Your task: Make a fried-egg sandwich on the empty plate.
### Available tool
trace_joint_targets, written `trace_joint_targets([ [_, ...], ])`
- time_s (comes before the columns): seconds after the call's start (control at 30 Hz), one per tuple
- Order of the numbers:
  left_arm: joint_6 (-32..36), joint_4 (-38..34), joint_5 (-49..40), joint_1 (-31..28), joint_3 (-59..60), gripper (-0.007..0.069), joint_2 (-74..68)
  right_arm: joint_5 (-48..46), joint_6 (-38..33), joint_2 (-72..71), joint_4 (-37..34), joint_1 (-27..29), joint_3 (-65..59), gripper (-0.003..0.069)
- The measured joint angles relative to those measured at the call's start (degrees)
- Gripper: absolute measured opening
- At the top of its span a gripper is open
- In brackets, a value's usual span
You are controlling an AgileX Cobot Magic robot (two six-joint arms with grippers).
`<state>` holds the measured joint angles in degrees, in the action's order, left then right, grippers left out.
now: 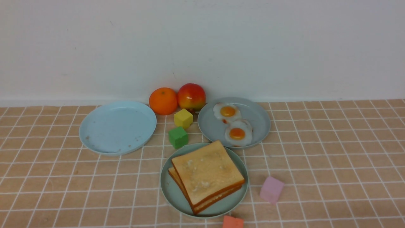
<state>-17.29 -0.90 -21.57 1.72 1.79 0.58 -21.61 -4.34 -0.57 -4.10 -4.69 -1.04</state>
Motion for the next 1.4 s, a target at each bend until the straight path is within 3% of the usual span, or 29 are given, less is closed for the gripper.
trace_joint_targets([
  [1.4,0.0,0.0,0.0,0.0,0.0,-0.0001,0.0,0.0,0.0,0.0,0.0,0.0,0.0,0.0106],
])
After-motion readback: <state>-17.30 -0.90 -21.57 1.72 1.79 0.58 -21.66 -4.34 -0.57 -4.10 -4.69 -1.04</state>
